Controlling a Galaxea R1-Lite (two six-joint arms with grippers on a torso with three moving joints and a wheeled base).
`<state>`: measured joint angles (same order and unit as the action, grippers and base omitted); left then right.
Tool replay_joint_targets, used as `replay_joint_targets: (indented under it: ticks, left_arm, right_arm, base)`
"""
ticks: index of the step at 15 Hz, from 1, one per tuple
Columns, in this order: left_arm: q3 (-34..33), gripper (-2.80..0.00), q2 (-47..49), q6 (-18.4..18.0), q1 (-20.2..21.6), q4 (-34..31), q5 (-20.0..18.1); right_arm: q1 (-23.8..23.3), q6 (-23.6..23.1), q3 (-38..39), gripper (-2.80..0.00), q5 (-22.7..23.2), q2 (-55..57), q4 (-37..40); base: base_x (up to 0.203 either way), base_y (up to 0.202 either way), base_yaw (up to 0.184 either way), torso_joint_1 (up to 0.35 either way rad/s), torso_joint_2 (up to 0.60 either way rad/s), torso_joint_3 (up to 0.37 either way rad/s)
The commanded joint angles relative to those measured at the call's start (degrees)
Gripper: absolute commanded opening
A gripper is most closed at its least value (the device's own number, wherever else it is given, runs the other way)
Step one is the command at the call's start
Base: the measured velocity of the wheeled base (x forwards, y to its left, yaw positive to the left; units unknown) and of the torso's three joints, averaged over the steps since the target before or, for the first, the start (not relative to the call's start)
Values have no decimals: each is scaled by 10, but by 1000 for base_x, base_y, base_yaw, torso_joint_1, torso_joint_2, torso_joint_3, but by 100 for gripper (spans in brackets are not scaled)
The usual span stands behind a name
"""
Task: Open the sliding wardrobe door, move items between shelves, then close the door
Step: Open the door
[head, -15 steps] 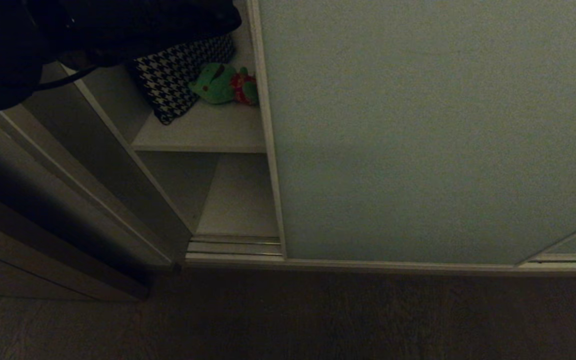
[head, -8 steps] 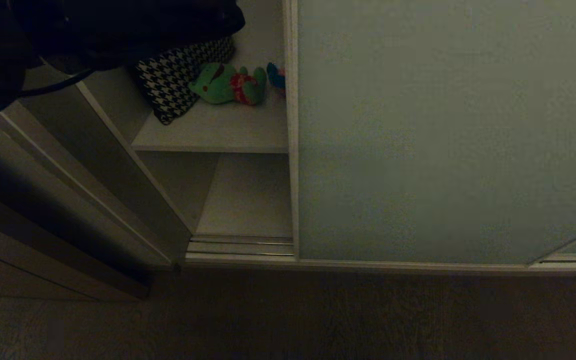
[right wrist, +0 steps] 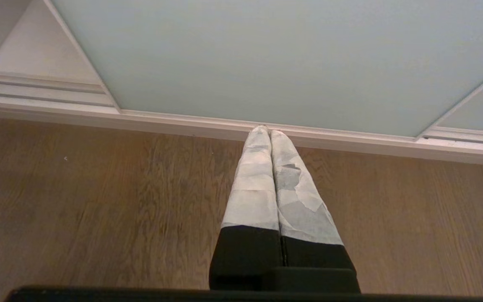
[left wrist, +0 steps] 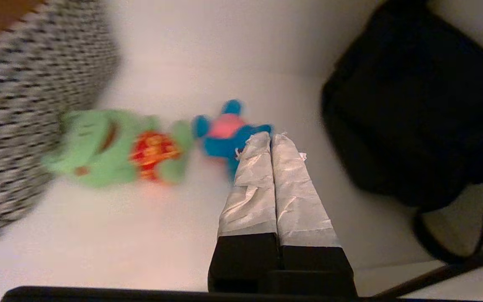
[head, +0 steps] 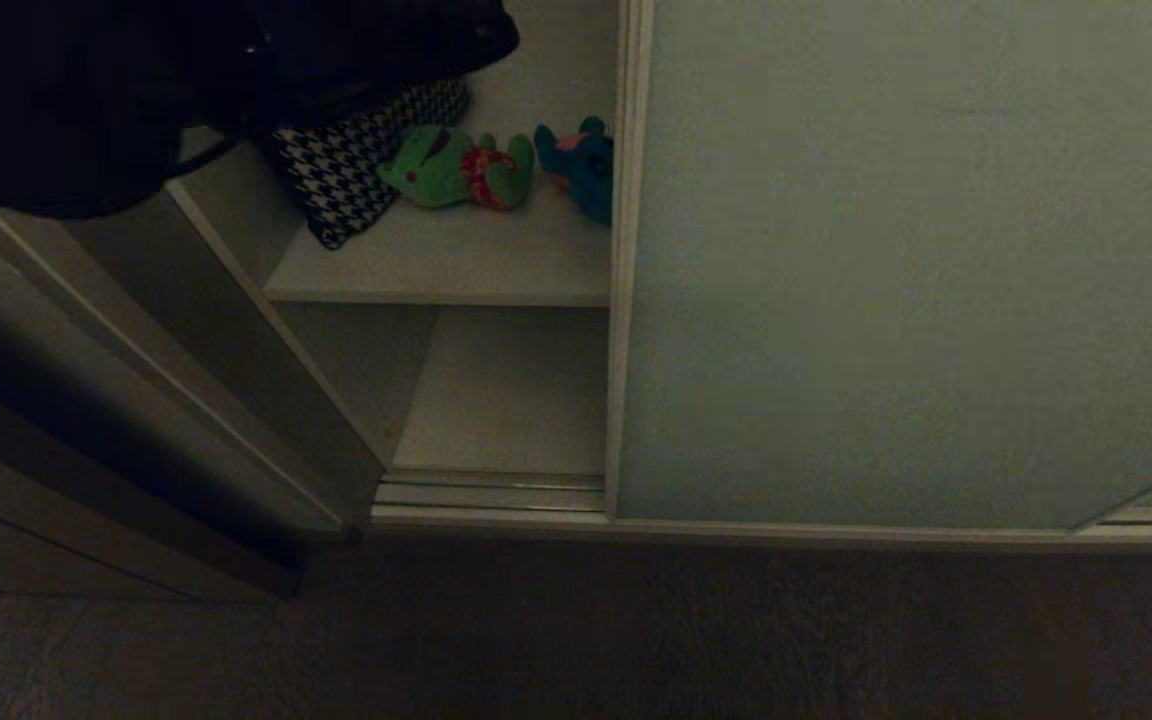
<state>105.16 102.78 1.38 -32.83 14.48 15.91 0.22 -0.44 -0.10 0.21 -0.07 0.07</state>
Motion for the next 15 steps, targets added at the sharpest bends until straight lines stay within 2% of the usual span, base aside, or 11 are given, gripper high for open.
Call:
replay_joint_targets:
  ticks: [1,8,15]
  left_arm:
    - [40,-280,67,0,-11,2,5]
    - [56,-280,165,-35,-62,106,42]
    - [56,-280,188,-41,-97,137,44]
  right_arm:
    - [0,0,0,-280,1,0,0]
    - [0,-1,0,-280,1,0,0]
    - [0,0,0,-280,1,0,0]
  base:
    - [0,0,0,0,0,0]
    - [0,0,0,0,0,0]
    - [0,0,0,0,0,0]
